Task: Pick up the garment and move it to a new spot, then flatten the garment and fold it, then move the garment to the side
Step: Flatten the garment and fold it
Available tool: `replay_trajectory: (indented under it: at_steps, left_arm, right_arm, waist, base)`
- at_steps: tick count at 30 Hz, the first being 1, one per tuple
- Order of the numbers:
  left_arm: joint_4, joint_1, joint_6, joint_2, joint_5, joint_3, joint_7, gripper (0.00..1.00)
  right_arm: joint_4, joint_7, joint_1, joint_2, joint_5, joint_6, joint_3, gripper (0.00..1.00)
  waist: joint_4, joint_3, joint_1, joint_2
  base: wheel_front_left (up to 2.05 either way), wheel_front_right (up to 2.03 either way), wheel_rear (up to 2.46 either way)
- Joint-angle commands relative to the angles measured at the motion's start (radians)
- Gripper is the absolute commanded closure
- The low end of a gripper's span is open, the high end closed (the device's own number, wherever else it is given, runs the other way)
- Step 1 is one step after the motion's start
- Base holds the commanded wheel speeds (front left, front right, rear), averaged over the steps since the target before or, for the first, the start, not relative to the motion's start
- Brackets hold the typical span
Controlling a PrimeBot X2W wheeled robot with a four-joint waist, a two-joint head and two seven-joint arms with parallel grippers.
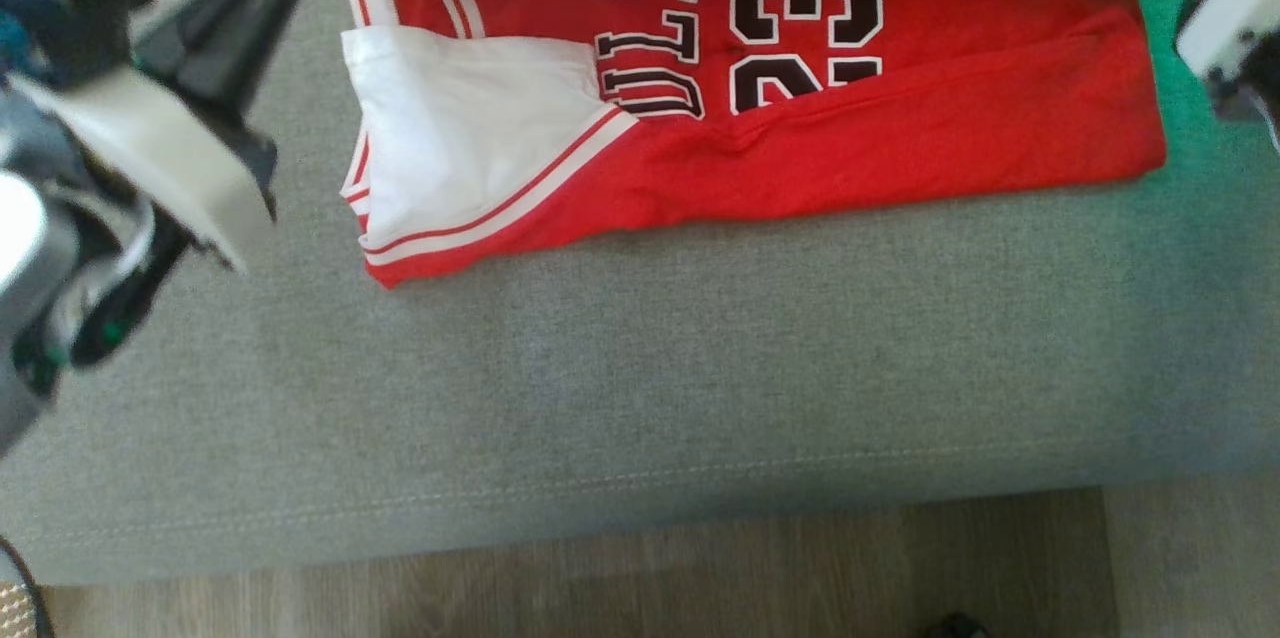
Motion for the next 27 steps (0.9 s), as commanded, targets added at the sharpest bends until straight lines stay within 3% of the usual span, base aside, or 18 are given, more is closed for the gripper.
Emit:
replay_trajectory:
  at_steps: [1, 5, 13, 14, 15, 16, 17, 21, 27]
  left_arm:
    - [-0.038, -0.006, 0.02, 0.063, -0.002, 0.058, -0.003, 1.0]
    - [-0.12, 0.088, 0.091, 0.089, -0.015, 0.04, -0.019, 1.0]
    - [-0.132, 0.235, 0.158, 0.064, -0.046, 0.001, -0.081, 1.0]
    - [-0.125, 0.244, 0.163, 0.056, -0.046, -0.003, -0.09, 1.0]
    - [-0.115, 0.252, 0.169, 0.045, -0.047, -0.003, -0.099, 1.0]
    - [-0.104, 0.259, 0.174, 0.034, -0.049, -0.004, -0.108, 0.7]
    - [-0.079, 0.269, 0.185, 0.011, -0.044, -0.006, -0.124, 0.0]
    - [-0.057, 0.304, 0.225, -0.052, -0.046, 0.017, -0.165, 0.0]
    - [-0.079, 0.434, 0.362, -0.16, 0.026, 0.128, -0.189, 0.0]
  right_arm:
    - [-0.055, 0.007, 0.029, -0.023, 0.006, 0.0, -0.007, 1.0]
    - [-0.148, 0.021, 0.139, -0.033, 0.006, 0.0, -0.034, 1.0]
    - [-0.24, 0.039, 0.274, 0.005, -0.033, 0.0, -0.08, 1.0]
    - [-0.243, 0.036, 0.282, 0.012, -0.041, 0.0, -0.086, 0.85]
    - [-0.244, 0.03, 0.288, 0.021, -0.049, 0.0, -0.093, 0.42]
    - [-0.245, 0.021, 0.294, 0.031, -0.056, 0.0, -0.104, 0.0]
    - [-0.249, -0.008, 0.306, 0.048, -0.07, 0.0, -0.133, 0.0]
    - [-0.292, -0.085, 0.359, 0.083, -0.075, 0.0, -0.199, 0.0]
    - [-0.426, -0.144, 0.526, 0.178, -0.074, 0.0, -0.282, 0.0]
  waist:
    - [0.004, -0.004, 0.0001, -0.0001]
    - [0.006, -0.011, 0.0001, -0.0001]
    - [-0.005, -0.013, 0.0001, -0.0001]
    - [-0.006, -0.014, 0.0001, -0.0001]
    - [-0.006, -0.015, 0.0001, -0.0001]
    - [-0.005, -0.018, 0.0001, -0.0001]
    - [-0.001, -0.027, 0.0001, -0.0001]
    - [0.008, -0.06, 0.0001, -0.0001]
    - [0.013, -0.111, 0.0001, -0.0001]
  base:
    - [0.0, 0.0, 0.0]
    - [0.0, 0.0, 0.0]
    - [0.0, 0.0, 0.0]
    - [0.0, 0.0, 0.0]
    - [0.0, 0.0, 0.0]
    - [0.0, 0.0, 0.0]
    - [0.0, 0.0, 0.0]
    - [0.0, 0.0, 0.0]
    - [0.0, 0.0, 0.0]
